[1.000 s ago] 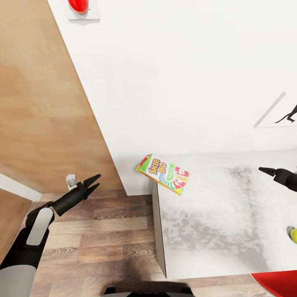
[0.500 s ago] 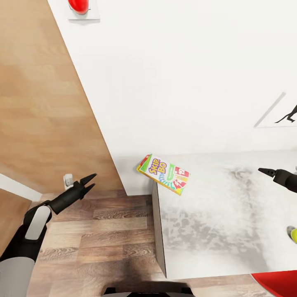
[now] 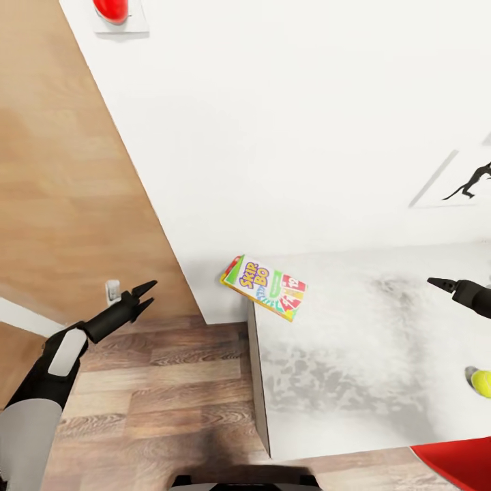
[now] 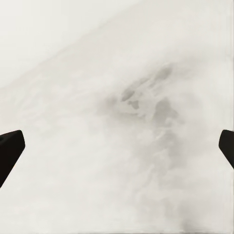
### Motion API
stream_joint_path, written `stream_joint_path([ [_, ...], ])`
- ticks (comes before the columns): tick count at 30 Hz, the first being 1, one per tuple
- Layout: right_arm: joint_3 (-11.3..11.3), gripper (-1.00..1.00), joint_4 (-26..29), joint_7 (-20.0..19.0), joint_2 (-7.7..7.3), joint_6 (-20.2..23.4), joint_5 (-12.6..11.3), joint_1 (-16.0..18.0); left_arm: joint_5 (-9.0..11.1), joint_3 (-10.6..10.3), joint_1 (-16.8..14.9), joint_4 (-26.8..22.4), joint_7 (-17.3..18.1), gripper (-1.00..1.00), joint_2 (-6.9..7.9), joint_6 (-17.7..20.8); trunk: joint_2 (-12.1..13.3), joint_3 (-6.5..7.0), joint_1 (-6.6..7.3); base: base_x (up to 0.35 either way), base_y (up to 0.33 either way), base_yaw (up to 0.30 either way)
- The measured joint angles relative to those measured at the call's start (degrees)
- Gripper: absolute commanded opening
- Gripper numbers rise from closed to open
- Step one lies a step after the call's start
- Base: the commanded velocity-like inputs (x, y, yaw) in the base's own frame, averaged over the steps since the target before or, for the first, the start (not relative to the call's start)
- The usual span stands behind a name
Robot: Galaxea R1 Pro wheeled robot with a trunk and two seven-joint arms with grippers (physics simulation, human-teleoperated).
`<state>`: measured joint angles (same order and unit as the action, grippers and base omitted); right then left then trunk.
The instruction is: Put all the toys in the child's room - the three board games (two on the bed and one on the table), the two jigsaw puzzles on the table, and the tennis ball on the table - inside the toy box on the table in the child's room.
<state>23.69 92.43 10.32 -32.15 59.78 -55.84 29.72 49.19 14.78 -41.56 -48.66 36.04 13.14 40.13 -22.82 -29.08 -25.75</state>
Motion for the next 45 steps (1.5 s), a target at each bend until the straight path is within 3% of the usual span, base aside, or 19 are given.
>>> stream_joint_path([
  [11, -0.2, 1.0, 0.0, 0.0, 0.0, 0.0, 0.0, 0.0, -2.5, 0.0, -1.5, 2.5, 0.2, 1.0, -0.1, -1.0, 0.0, 0.0, 0.0, 0.0, 0.0, -0.234],
  [32, -0.2, 1.0, 0.0, 0.0, 0.08, 0.0, 0.0, 0.0, -2.9, -0.1, -1.9, 2.9, 0.2, 1.0, -0.42, -1.2, 0.0, 0.0, 0.0, 0.0, 0.0, -0.052],
  [45, -0.3, 1.0, 0.0, 0.0, 0.08, 0.0, 0.0, 0.0, -2.9, -0.2, -3.2, 3.5, 0.0, 1.0, -0.63, -1.2, 0.0, 0.0, 0.0, 0.0, 0.0, -0.192],
])
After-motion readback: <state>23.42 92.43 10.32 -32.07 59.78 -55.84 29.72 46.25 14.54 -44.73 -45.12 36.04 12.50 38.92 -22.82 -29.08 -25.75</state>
